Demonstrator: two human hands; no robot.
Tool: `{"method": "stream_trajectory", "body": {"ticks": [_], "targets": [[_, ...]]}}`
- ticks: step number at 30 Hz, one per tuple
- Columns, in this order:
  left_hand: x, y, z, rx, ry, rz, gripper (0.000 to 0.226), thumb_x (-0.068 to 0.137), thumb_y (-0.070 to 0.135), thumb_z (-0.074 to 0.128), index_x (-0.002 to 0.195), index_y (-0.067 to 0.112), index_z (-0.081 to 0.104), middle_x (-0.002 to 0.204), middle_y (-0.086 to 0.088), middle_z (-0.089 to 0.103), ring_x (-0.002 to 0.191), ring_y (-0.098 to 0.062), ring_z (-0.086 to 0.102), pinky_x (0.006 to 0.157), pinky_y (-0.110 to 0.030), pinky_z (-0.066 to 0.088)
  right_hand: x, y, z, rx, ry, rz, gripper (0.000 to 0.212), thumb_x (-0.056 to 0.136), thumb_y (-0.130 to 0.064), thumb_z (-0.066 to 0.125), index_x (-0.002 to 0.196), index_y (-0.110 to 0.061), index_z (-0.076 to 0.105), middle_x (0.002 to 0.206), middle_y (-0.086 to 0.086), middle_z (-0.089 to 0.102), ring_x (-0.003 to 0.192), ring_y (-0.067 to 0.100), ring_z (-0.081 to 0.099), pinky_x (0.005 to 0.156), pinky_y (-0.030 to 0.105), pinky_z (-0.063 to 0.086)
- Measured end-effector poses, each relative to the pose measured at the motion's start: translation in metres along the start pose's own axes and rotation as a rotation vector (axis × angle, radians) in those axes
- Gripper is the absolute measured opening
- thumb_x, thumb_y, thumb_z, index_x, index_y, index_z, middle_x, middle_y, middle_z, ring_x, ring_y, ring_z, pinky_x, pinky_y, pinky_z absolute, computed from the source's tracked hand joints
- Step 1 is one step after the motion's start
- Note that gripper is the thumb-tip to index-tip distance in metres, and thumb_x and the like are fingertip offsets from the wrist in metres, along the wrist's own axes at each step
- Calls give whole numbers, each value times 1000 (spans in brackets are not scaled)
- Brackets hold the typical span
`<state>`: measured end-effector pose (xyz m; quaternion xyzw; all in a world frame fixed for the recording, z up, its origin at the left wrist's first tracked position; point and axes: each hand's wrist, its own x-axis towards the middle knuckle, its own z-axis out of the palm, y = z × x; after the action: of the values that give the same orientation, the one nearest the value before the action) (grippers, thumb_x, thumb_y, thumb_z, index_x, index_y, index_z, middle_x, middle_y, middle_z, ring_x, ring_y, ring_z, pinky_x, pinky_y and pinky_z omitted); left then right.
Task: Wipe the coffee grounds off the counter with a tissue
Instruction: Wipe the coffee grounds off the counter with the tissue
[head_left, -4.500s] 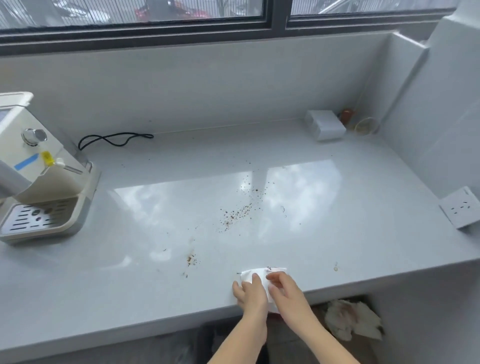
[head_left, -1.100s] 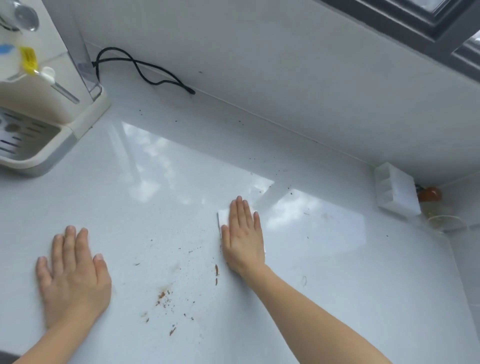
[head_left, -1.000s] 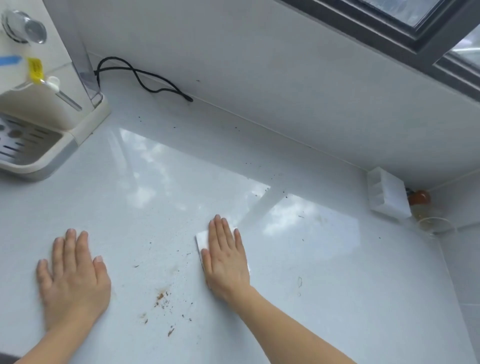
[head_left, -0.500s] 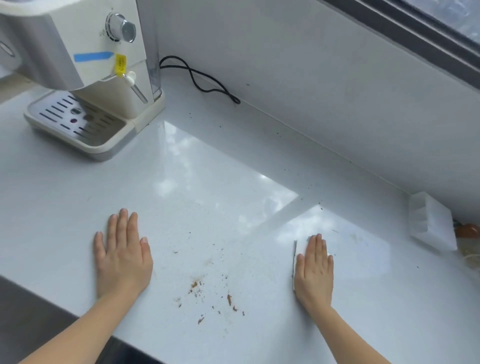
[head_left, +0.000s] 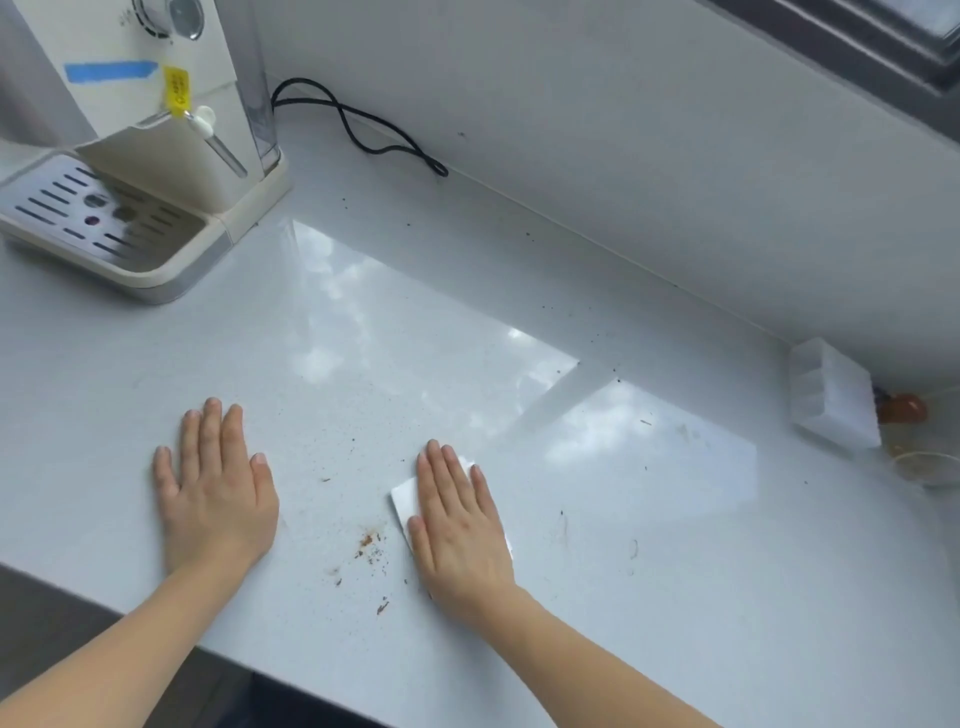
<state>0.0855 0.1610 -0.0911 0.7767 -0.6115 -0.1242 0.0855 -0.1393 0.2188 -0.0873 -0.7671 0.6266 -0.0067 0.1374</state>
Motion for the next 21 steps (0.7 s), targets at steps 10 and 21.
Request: {"method": "stream_trajectory", "body": {"ticks": [10,21], "targets": [[-9,19,3,-40,-28,13,51,96,18,35,146,18,25,159,-6,15,147,-24,9,115,-50,3,-130,76,0,24,50,453,60,96,-36,13,150,-13,0,160,1,0,145,8,-12,117,33,-6],[-4,16,14,-43,29,14,51,94,15,38,143,17,28,158,-9,19,146,-26,13,114,-53,6,-27,146,-30,61,149,778,58,100,-30,15,150,-9,-6,161,6,-8,147,16,-8,120,39,-4]]}}
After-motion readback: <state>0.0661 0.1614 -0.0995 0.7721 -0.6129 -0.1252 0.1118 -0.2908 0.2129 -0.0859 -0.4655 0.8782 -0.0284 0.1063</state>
